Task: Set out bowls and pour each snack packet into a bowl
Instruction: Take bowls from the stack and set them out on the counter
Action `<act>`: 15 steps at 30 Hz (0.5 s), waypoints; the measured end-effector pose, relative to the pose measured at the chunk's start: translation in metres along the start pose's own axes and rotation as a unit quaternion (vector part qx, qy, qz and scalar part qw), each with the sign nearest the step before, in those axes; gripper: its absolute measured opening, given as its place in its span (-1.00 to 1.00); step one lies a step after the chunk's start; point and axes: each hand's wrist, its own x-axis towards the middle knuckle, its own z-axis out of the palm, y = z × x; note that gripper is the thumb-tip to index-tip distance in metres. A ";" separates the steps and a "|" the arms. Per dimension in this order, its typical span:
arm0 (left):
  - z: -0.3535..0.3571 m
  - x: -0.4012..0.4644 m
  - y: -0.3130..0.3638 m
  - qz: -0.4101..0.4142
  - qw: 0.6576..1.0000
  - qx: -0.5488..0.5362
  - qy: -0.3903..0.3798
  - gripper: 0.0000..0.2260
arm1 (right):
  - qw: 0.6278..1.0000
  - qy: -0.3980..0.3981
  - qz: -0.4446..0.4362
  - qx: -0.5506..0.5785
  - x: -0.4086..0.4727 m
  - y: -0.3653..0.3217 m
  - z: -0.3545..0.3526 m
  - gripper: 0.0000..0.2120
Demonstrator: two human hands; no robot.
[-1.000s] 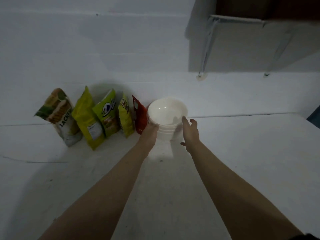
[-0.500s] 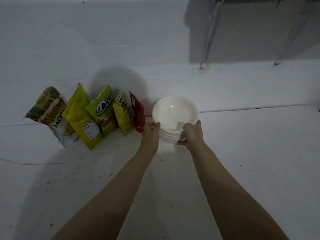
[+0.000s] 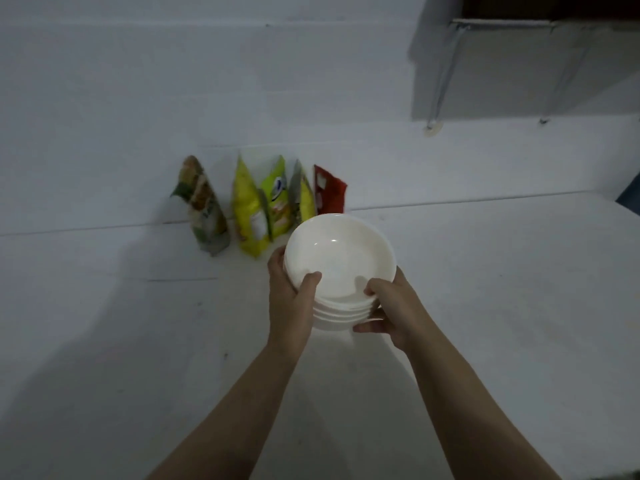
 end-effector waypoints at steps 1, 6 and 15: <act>-0.023 -0.010 0.001 0.001 1.000 0.005 0.012 -0.44 | 1.000 -0.015 -0.004 -0.014 -0.014 0.006 0.017 -0.48; -0.144 -0.055 0.004 -0.010 0.992 0.036 0.118 -0.43 | 0.991 -0.117 -0.014 -0.066 -0.072 0.041 0.110 -0.44; -0.299 -0.110 0.004 -0.044 0.972 0.089 0.214 -0.50 | 0.960 -0.210 -0.030 -0.181 -0.128 0.079 0.249 -0.30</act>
